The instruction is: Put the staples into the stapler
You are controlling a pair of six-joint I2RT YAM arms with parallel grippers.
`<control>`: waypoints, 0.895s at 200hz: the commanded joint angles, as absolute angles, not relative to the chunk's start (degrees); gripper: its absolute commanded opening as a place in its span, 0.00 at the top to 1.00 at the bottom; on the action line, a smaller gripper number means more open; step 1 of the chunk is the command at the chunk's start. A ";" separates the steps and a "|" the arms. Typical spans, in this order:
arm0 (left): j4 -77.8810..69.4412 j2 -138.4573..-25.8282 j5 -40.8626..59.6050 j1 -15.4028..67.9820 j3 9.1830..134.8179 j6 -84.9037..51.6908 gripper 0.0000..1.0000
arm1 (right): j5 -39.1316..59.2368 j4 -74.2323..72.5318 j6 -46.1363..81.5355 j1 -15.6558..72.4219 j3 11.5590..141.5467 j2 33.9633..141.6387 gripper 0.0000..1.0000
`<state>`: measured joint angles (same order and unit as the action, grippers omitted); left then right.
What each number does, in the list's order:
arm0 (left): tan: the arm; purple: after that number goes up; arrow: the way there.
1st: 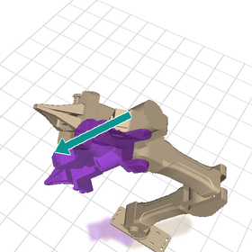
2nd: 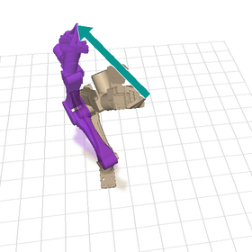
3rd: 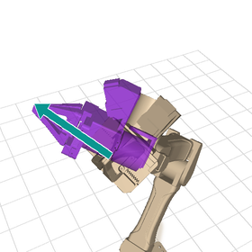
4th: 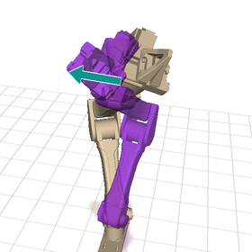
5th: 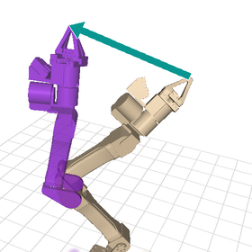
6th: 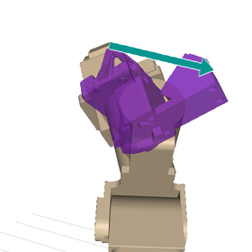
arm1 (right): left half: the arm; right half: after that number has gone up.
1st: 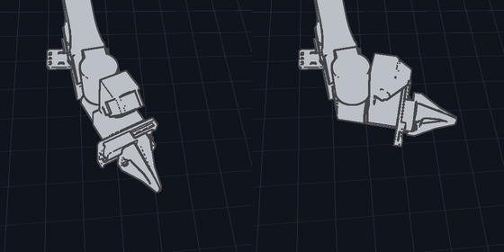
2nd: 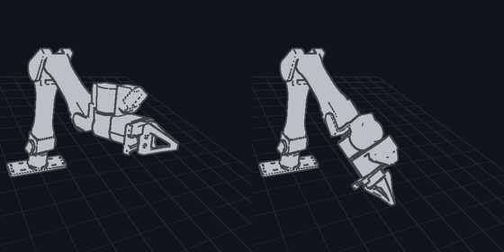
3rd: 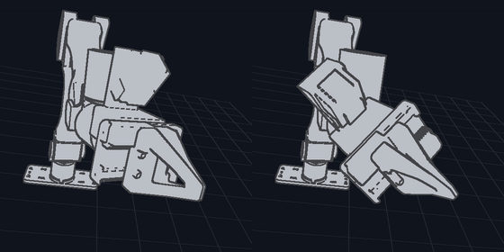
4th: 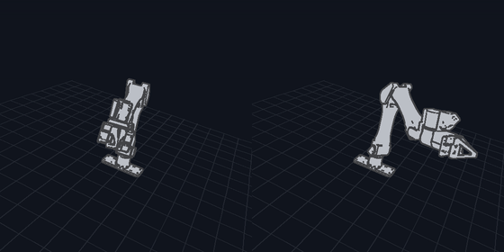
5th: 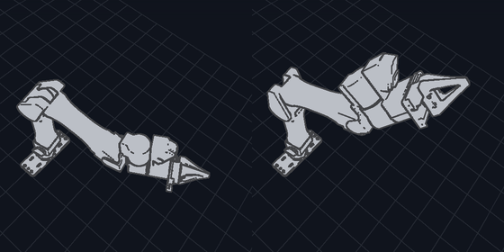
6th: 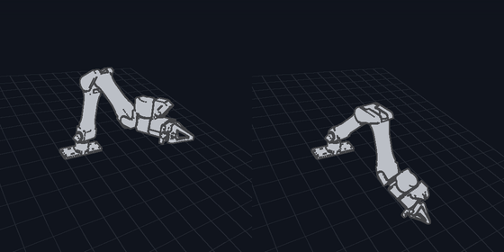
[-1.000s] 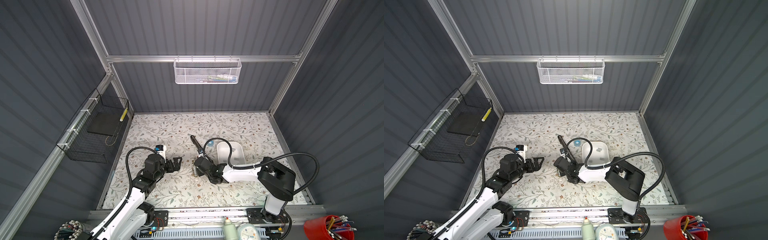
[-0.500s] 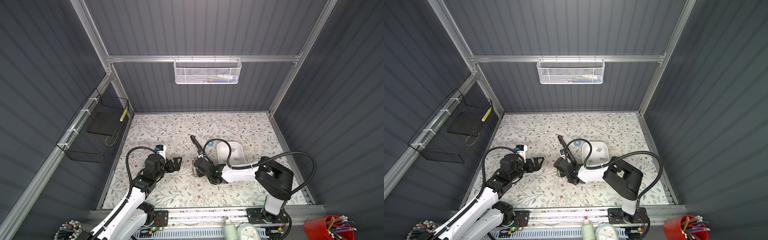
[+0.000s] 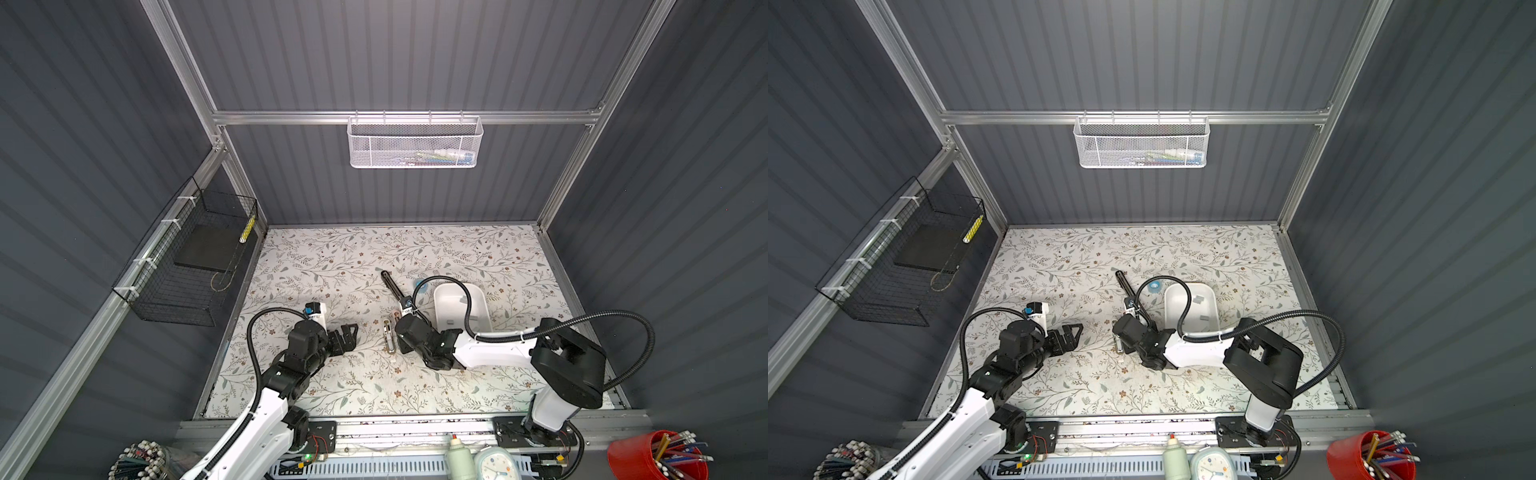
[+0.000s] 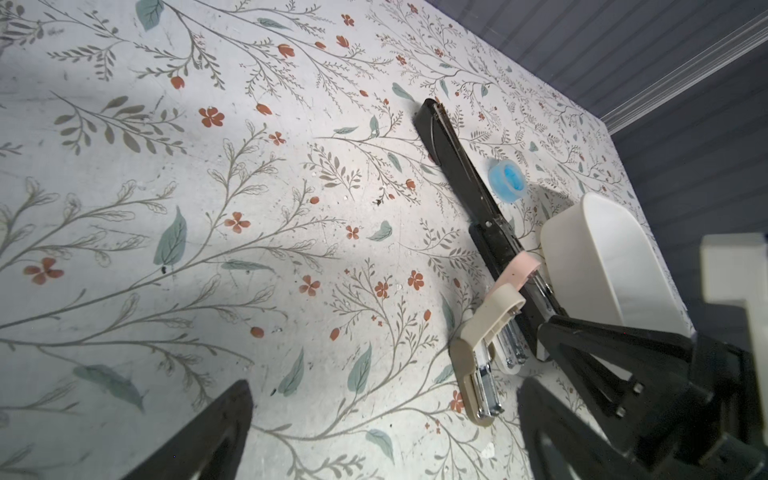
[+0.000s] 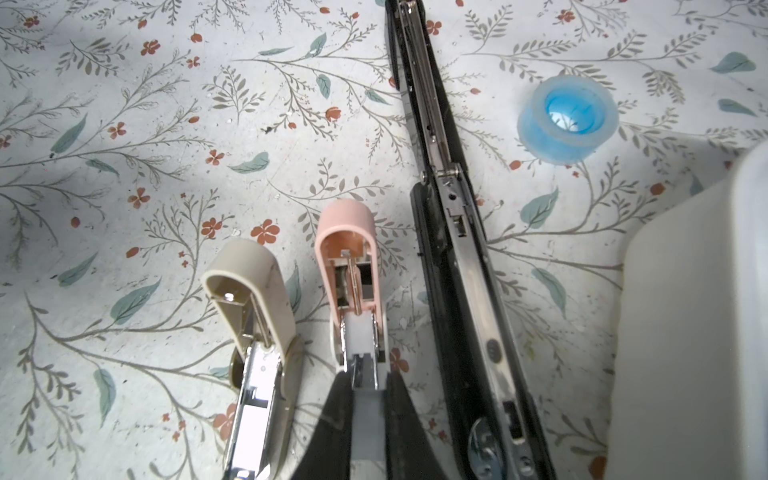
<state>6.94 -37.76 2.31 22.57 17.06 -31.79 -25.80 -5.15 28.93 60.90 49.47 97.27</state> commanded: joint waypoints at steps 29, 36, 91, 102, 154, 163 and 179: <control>6.49 -36.17 1.54 22.76 14.76 -34.41 0.00 | -25.31 -8.47 23.87 61.00 49.74 99.38 0.85; 5.89 -36.82 1.08 22.76 14.21 -34.76 0.00 | -25.24 -9.26 23.13 60.99 49.60 99.56 0.85; 1.71 -41.17 0.67 22.76 14.44 -33.42 0.00 | -22.66 -14.12 21.10 60.38 48.40 100.90 0.84; 1.04 -41.49 0.77 22.76 14.30 -33.40 0.00 | -23.00 -14.56 21.01 60.38 48.02 100.82 0.84; 0.84 -42.19 1.85 22.76 14.64 -32.96 0.00 | -23.03 -14.93 21.14 59.67 46.69 100.87 0.84; 0.92 -42.01 1.86 22.76 14.50 -32.96 0.00 | -23.13 -15.02 21.27 59.56 46.58 100.98 0.84; 0.97 -41.49 1.88 22.76 14.41 -32.96 0.00 | -23.12 -15.12 21.49 59.28 46.47 101.02 0.84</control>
<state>1.87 -42.26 1.48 22.57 14.76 -33.87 -22.68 -13.87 21.61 59.81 47.18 100.01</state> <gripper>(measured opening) 0.997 0.166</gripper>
